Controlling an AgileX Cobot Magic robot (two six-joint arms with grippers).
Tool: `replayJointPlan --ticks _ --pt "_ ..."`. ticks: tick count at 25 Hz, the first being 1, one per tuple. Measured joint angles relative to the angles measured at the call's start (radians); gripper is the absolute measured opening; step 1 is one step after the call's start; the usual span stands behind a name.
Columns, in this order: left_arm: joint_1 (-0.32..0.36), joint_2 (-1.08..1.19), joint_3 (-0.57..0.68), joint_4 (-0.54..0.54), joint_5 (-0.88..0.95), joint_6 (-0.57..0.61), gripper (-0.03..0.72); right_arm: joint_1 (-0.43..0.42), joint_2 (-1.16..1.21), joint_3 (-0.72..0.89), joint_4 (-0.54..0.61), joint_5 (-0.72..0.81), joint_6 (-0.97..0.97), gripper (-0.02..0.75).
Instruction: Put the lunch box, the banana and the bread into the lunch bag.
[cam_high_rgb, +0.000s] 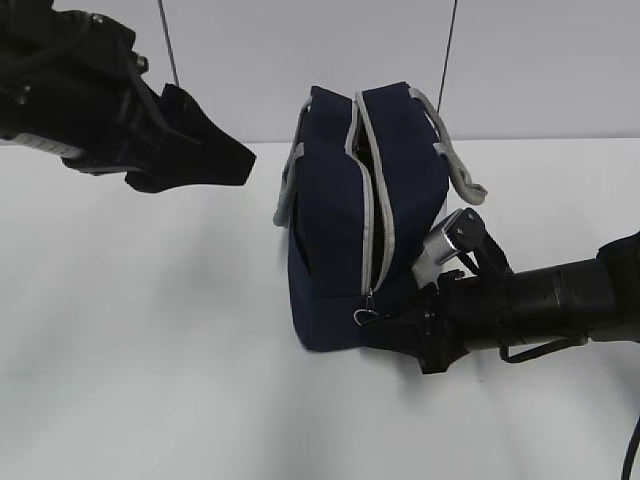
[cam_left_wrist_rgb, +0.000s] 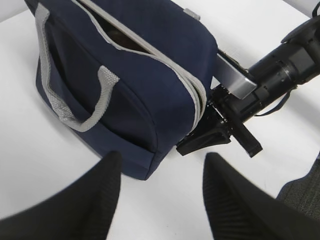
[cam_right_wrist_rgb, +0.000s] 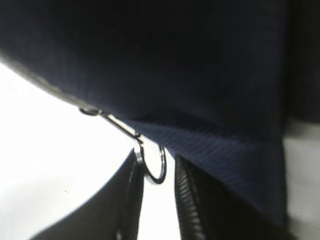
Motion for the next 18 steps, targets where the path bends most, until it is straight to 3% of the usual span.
replayJointPlan --ticks 13,18 --pt "0.0 0.0 0.0 0.009 0.0 0.0 0.38 0.0 0.0 0.0 -0.002 0.026 -0.001 0.15" --pt "0.0 0.0 0.0 0.01 0.003 0.0 0.38 0.0 0.0 0.0 -0.026 0.026 -0.002 0.02"
